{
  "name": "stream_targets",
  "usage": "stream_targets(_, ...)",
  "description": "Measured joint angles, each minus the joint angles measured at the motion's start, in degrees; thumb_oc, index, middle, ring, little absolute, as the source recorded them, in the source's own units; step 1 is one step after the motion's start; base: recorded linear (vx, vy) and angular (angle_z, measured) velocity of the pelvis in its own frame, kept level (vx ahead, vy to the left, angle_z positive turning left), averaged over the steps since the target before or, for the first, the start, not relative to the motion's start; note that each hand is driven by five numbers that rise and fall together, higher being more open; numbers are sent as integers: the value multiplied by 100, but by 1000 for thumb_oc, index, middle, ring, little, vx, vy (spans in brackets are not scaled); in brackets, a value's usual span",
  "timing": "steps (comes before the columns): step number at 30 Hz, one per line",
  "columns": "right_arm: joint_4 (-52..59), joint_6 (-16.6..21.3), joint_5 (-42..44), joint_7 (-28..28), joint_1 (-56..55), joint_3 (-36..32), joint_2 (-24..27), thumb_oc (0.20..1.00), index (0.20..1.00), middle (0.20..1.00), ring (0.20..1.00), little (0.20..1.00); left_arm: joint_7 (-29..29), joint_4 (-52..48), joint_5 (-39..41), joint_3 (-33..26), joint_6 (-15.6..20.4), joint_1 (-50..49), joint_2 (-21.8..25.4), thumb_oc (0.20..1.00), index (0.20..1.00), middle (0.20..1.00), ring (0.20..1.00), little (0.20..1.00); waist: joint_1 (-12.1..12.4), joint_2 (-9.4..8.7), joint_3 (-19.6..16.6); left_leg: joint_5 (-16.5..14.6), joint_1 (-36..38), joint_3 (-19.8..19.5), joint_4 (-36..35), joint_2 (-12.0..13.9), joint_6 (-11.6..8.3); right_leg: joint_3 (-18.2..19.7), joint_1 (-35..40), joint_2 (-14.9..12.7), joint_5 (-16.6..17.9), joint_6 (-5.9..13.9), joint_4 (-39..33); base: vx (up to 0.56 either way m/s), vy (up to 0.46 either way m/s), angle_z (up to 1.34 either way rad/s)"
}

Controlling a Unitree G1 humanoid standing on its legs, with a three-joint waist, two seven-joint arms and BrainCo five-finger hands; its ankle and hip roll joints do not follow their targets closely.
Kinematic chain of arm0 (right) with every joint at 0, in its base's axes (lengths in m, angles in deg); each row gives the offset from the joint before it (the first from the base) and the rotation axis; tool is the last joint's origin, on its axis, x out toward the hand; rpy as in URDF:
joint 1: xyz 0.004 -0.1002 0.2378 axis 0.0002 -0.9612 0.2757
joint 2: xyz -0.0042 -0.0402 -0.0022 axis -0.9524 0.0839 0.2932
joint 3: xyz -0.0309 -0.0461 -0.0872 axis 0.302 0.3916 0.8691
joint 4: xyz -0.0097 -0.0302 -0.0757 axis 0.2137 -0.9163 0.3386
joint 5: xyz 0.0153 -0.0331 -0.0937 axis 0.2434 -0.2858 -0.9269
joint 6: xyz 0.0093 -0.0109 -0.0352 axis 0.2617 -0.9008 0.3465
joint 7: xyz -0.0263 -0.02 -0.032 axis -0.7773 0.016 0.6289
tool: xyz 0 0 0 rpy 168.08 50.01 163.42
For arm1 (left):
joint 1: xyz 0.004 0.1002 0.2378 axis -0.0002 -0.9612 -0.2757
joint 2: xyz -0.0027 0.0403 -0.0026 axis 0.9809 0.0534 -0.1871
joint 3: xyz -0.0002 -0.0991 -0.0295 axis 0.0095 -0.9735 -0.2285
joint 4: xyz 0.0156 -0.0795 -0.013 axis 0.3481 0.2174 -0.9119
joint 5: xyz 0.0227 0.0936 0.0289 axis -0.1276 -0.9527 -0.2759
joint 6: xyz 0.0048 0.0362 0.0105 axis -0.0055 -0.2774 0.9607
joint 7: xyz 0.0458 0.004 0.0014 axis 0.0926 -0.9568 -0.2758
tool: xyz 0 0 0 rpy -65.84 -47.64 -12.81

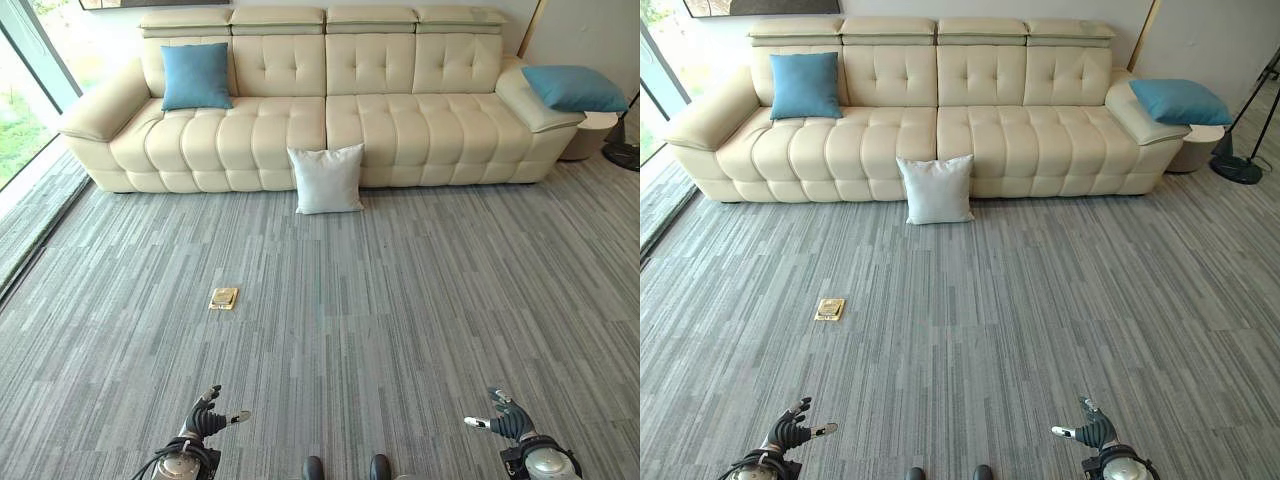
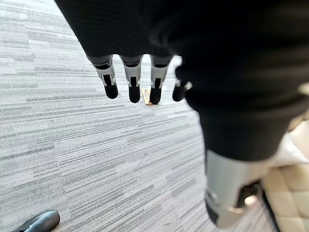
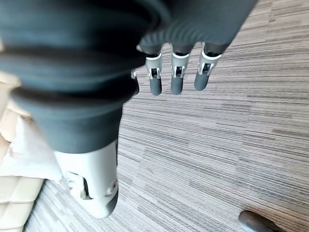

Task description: Pick up all the scattered cushions and arrange them neatly on the sofa.

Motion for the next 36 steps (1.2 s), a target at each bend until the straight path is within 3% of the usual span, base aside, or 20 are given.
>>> stream_targets(6,-105,-4,24,14,-52,-4,-138,1000,1000,1000,1000,1000,-12,-29,21,-6,-2,-9,-13,1000,1000,1000,1000,1000,4,-86,-4,-89,-17,-3,-3,-4,-63,15,-55,-4,-32,-46,1,35,23,-1)
stream_targets(11,-124,-5,587,73,-46,-126,-307,1000,1000,1000,1000,1000,-30,-43,253,-12,-3,12,-6,1000,1000,1000,1000,1000,2,-196,-93,-84,-200,24,5,-18,-50,52,-237,-20,20,-10,4,42,61,-4)
stream_targets(20,-200,-26,794,142,241,-107,-313,1000,1000,1000,1000,1000,-75,-74,404,-15,-6,110,23,1000,1000,1000,1000,1000,20,-281,10,-111,-409,318,38,-77,128,321,-553,-52,127,22,82,63,111,-17)
stream_targets(22,-187,-27,794,143,366,-110,-286,1000,1000,1000,1000,1000,-76,-85,404,-15,-5,225,23,1000,1000,1000,1000,1000,25,-176,117,-255,-402,310,-2,-30,199,317,-877,-19,89,83,720,64,102,-15)
stream_targets(23,-92,-42,793,142,498,-110,-255,1000,1000,1000,1000,1000,-79,-86,404,-18,-5,373,40,1000,1000,1000,1000,1000,16,-86,267,-279,-402,318,2,-15,243,307,-1382,-43,-111,367,1705,146,119,-1)
stream_targets(24,-63,-61,792,141,508,-104,-265,1000,1000,1000,1000,1000,-82,-100,405,-17,0,422,53,1000,1000,1000,1000,1000,0,-86,282,-177,-395,335,51,-36,319,292,-1621,-145,-395,542,2240,269,92,-3)
stream_targets(25,-48,-90,788,140,470,-74,-274,1000,1000,1000,1000,1000,-102,-84,405,-20,1,470,47,1000,1000,1000,1000,1000,-1,-128,328,-375,-335,181,60,-163,512,343,-1848,-283,-640,598,2736,439,55,-11)
stream_targets(26,441,-98,781,143,510,-52,-272,1000,1000,1000,1000,1000,-130,-60,405,-4,-11,469,51,1000,1000,1000,1000,1000,-16,-82,598,-535,-341,137,343,-182,699,140,-2510,-450,-857,493,3263,571,-104,-8)
stream_targets(27,523,-122,780,144,552,9,-262,1000,1000,1000,1000,1000,-139,15,409,-15,-8,501,-11,1000,1000,1000,1000,1000,-120,8,764,-892,-294,137,594,-274,601,-167,-3017,-621,-726,587,2127,723,-248,10)
stream_targets(28,412,-122,773,142,539,164,-265,1000,1000,1000,1000,1000,-144,78,412,-20,-8,491,-62,1000,1000,1000,1000,1000,-155,-40,815,-1298,-184,89,912,-405,507,-329,-3226,-730,-610,630,1046,756,-341,45)
stream_targets(29,230,-137,758,140,504,137,-268,1000,1000,1000,1000,1000,-141,117,405,-19,-3,459,-154,1000,1000,1000,1000,1000,-153,-30,824,-1599,-86,-16,1124,-443,399,-359,-3206,-746,-615,664,653,601,-354,83)
stream_targets(30,144,-162,664,138,288,88,-258,1000,1000,1000,1000,1000,-144,154,405,15,-13,416,-272,1000,1000,1000,1000,1000,-197,71,796,-1831,212,-310,1140,-348,302,-455,-3007,-745,-562,571,801,443,-362,155)
stream_targets(31,137,-244,641,112,-196,99,-250,1000,1000,1000,1000,1000,-126,-50,402,116,15,50,-378,1000,1000,1000,1000,1000,-238,223,493,-1759,833,-554,1056,-10,-94,-617,-2343,-463,-436,323,1561,391,-392,155)
stream_targets(32,84,-229,619,121,-153,42,-210,1000,1000,1000,1000,1000,-131,4,404,89,5,-72,-403,1000,1000,1000,1000,1000,-156,144,451,-1726,653,-541,1926,131,-436,-508,-2008,-320,282,-468,1395,453,-449,112)
stream_targets(33,158,-147,624,124,4,-119,-147,1000,1000,1000,1000,1000,-107,14,402,131,-2,-93,-472,1000,1000,1000,1000,1000,-84,119,371,-1121,-83,-568,3379,278,-1013,-545,-1660,-215,241,-628,1097,425,-373,24)
stream_targets(34,177,-74,625,125,83,-134,-83,1000,1000,1000,1000,1000,-97,18,403,183,-3,-91,-481,1000,1000,1000,1000,1000,-45,142,369,-995,-407,-572,4009,349,-1153,-561,-1487,-119,170,-696,953,513,-317,-8)
stream_targets(35,171,-56,675,133,237,-120,-78,1000,1000,1000,1000,1000,-16,26,400,234,-15,82,-416,1000,1000,1000,1000,1000,-13,72,360,-1067,-1305,-232,4892,577,-1000,-594,-784,223,-243,-981,666,487,-203,-8)
stream_targets(36,92,-85,679,145,319,-95,-140,1000,1000,1000,1000,1000,17,-69,396,239,-11,307,-341,1000,1000,1000,1000,1000,-16,-142,371,-1227,-1768,139,4022,480,-609,-583,-512,186,-382,-975,487,385,-136,-13)
